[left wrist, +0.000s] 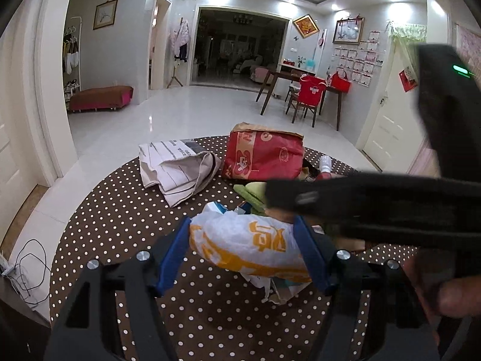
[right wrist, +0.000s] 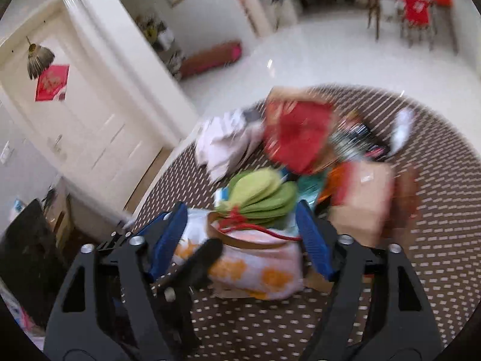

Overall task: Collect trash
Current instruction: 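Grasp the white-orange snack bag with the left tool while the right tool grasps the green leafy bundle, then carry both held items over the blue bucket and open both tools to drop them, then grasp the teal tube package with the left tool while the right tool grasps the red-topped cardboard box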

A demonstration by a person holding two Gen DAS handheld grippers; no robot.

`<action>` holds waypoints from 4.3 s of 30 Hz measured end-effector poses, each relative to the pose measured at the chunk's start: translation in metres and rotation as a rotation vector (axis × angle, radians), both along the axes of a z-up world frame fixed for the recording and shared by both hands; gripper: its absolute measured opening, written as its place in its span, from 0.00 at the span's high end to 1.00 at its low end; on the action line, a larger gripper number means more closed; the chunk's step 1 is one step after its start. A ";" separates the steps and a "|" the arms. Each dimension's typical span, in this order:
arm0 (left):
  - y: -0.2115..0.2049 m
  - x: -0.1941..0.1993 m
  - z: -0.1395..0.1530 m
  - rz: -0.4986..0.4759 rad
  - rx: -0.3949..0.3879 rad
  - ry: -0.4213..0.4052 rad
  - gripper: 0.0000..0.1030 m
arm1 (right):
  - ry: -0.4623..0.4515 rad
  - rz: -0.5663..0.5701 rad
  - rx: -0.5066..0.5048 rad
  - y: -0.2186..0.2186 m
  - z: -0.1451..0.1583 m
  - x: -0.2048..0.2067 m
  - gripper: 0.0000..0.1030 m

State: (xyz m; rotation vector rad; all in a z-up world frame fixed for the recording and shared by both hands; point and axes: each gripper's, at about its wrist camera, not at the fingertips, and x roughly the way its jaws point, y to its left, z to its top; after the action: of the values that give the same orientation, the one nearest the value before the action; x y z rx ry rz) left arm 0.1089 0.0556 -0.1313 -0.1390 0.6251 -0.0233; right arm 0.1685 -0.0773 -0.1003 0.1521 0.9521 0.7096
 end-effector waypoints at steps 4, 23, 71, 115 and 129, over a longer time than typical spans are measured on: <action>-0.001 -0.002 -0.003 -0.019 0.006 0.003 0.32 | 0.050 0.034 -0.028 0.016 -0.011 0.005 0.80; -0.001 -0.006 0.021 -0.072 -0.033 -0.053 0.82 | -0.110 -0.167 0.185 -0.102 0.036 -0.032 0.85; -0.518 0.076 -0.098 -0.872 0.438 0.386 0.20 | 0.312 -1.005 0.293 -0.547 -0.201 -0.075 0.28; -0.147 0.011 0.048 -0.235 0.148 -0.068 0.12 | -0.268 -0.647 -0.037 -0.233 0.027 -0.079 0.06; -0.071 0.057 -0.004 -0.117 0.162 0.115 0.13 | -0.211 -0.543 -0.115 -0.173 0.005 -0.056 0.06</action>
State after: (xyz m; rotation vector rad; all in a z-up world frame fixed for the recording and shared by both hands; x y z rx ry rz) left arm 0.1663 -0.0152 -0.1348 0.0539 0.7470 -0.0778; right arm 0.1129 -0.2506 -0.0955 0.2184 0.7010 0.1644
